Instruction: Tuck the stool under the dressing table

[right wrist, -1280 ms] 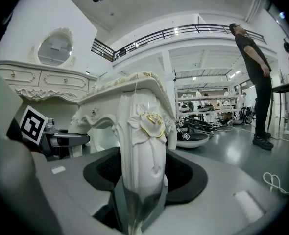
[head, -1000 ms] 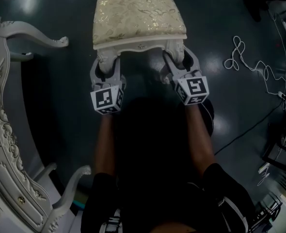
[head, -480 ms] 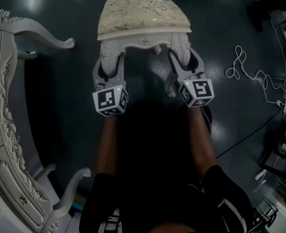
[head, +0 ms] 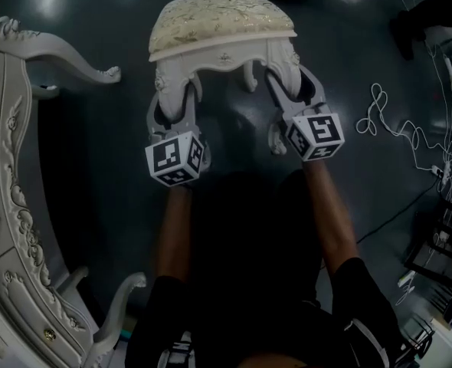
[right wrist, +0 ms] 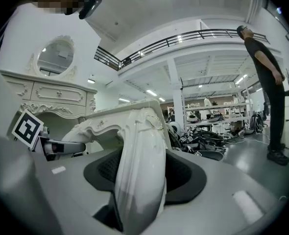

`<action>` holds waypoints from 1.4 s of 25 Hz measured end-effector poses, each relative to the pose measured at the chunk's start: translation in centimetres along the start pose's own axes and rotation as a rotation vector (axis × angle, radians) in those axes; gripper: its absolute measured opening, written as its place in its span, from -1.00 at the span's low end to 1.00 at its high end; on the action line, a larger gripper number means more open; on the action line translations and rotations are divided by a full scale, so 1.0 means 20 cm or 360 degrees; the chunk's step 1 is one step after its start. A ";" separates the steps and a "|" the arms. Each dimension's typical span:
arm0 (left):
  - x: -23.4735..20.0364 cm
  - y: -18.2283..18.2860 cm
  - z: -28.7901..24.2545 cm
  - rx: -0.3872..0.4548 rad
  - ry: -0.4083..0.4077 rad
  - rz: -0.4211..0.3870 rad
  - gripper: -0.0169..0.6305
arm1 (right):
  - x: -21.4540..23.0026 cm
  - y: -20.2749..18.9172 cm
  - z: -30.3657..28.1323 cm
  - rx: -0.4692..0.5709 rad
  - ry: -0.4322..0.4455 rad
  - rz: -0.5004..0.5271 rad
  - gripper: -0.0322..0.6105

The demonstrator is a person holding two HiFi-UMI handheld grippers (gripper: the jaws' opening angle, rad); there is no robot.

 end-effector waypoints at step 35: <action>0.28 0.16 0.93 -0.0047 0.1244 0.0075 -0.27 | -0.40 0.12 -0.14 -0.0204 0.1240 0.0052 -0.15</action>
Point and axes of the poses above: the fingertips, and each gripper's own axes: z backward along the fingers, x to its right, y out of its top, the point moved 9 cm from there along z, backward along the fingers, and after that the axes turned 12 degrees about -z, right-handed, at the moved point
